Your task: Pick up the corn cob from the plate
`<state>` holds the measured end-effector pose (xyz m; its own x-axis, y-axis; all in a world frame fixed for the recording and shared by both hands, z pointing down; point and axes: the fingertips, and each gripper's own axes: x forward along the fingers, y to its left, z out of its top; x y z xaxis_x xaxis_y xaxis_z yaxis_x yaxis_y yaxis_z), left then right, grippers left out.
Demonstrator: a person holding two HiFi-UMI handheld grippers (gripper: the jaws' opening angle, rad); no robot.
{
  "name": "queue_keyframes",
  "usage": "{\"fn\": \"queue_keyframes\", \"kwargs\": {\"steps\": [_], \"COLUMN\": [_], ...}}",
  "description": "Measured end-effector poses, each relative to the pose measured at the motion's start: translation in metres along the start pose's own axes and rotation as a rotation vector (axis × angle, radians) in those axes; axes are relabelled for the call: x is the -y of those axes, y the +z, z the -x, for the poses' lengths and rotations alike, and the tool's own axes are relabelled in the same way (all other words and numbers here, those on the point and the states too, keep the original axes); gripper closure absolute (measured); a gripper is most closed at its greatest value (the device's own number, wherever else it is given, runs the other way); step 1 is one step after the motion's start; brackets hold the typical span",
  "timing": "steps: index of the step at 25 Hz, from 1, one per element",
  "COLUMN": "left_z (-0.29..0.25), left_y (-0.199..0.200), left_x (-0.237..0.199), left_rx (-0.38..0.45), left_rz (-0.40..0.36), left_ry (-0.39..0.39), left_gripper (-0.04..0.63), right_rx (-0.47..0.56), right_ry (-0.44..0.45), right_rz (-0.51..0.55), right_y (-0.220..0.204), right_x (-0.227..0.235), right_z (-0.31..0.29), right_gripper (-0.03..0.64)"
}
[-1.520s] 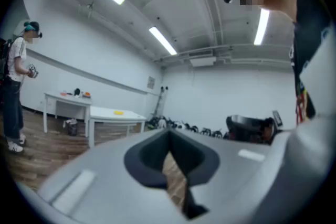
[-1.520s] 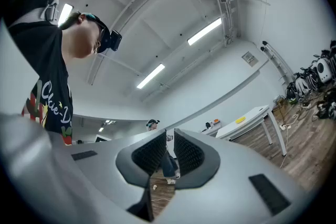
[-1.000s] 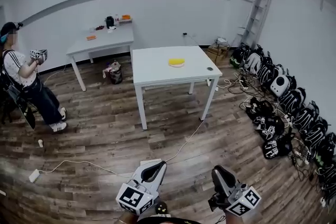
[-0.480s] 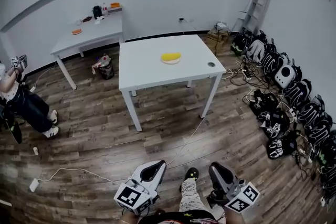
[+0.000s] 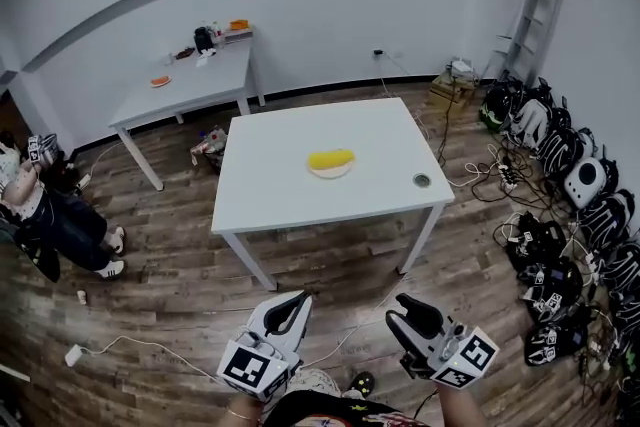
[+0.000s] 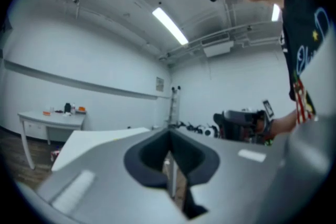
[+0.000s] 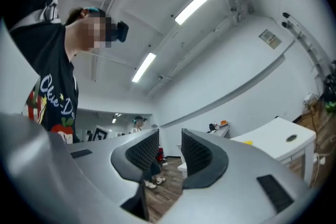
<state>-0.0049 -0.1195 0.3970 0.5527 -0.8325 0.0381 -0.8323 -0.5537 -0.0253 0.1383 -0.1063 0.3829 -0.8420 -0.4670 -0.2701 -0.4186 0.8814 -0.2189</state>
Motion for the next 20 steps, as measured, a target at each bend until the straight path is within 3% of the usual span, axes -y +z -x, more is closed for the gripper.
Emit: {"fn": "queue_keyframes", "kwargs": {"steps": [3,7,12,16,20], "left_z": [-0.034,-0.084,-0.186,-0.255,-0.297], "left_y": [-0.003,-0.004,-0.004,0.016,0.017], "left_x": [-0.017,-0.075,-0.161,-0.221,-0.281], "left_rx": [-0.036,-0.037,0.027,0.052,0.040], "left_rz": [-0.034,-0.027,-0.035,-0.067,-0.056], "left_ry": [0.017,0.090,0.090,0.054,0.046], "left_gripper": [0.598,0.598,0.598,0.598,0.598], "right_rx": [-0.026,-0.057,-0.200,-0.417,-0.542], "right_ry": [0.057,0.085,0.199,0.344,0.364], "right_rz": [0.003,-0.049,0.126,0.282,0.349], "right_y": [0.001,-0.010,-0.018,-0.050,-0.091], "right_x": [0.040,0.107,0.195,0.246,0.323], "right_z": [-0.033,-0.089,-0.186,-0.257,-0.322], "right_gripper": [0.501,0.496,0.436,0.378,0.368]}}
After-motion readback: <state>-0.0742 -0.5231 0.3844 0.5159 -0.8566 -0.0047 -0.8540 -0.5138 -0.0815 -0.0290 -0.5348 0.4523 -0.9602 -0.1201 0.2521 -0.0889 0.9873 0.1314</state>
